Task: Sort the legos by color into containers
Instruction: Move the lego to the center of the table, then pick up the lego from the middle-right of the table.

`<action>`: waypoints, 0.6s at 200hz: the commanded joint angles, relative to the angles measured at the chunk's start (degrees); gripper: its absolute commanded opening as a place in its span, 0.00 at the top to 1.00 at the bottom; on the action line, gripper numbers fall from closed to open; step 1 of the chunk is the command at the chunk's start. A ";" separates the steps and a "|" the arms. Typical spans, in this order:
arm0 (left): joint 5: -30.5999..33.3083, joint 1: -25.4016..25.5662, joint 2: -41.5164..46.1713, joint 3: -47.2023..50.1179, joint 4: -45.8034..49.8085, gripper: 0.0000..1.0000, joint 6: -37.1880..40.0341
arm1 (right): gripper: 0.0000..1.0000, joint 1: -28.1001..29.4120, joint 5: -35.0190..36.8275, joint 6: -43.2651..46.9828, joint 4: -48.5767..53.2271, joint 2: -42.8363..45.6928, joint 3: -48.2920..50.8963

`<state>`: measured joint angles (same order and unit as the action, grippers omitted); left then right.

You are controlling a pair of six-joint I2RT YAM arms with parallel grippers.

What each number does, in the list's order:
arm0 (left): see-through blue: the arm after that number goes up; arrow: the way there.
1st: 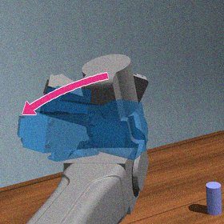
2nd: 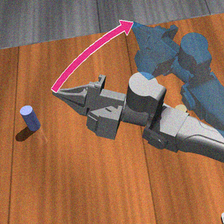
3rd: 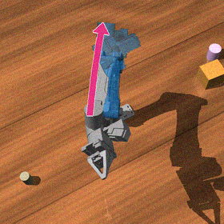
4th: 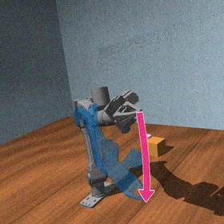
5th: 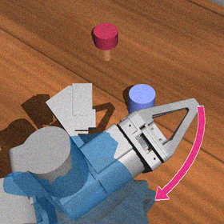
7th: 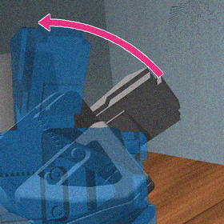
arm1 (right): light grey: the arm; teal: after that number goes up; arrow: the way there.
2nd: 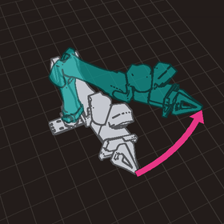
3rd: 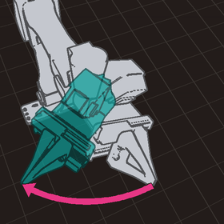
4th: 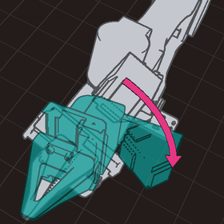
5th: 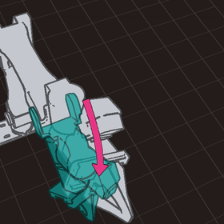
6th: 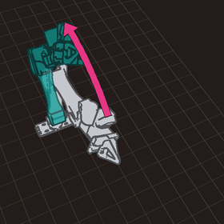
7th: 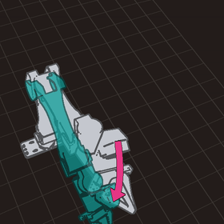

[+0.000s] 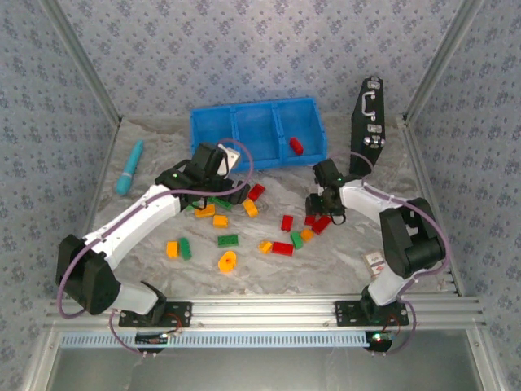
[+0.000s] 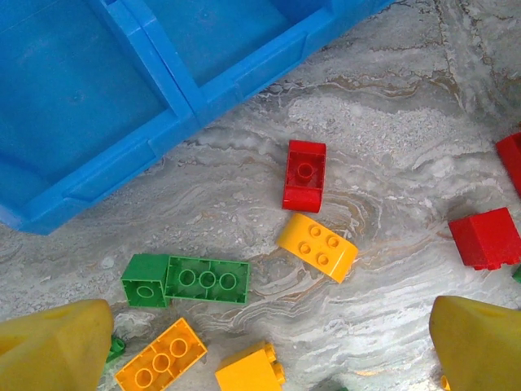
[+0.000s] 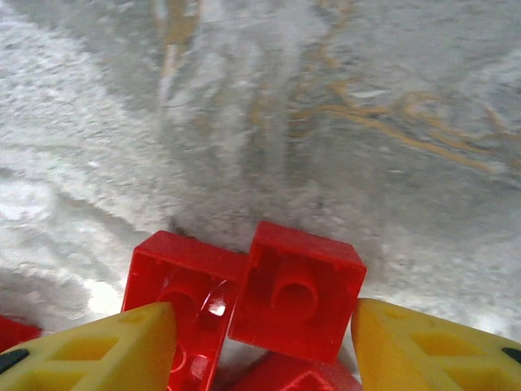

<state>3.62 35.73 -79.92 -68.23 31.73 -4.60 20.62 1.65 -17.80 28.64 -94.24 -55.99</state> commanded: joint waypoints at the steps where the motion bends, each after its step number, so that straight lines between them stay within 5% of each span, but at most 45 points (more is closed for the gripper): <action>1: -0.92 0.13 0.79 0.72 0.26 0.00 -0.87 | 0.41 -1.17 2.05 -1.25 2.29 0.65 1.13; 59: -0.74 0.13 1.60 1.46 0.08 0.00 -0.92 | 0.28 -3.76 -4.75 -2.16 -1.85 0.59 0.83; 120: -0.61 0.12 2.49 2.22 -0.21 0.00 -0.99 | 0.36 -6.74 -8.46 -4.58 -4.59 2.18 2.68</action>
<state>3.64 35.73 -79.46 -66.06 31.51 -5.04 14.81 -4.56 -20.45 24.91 -93.95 -54.85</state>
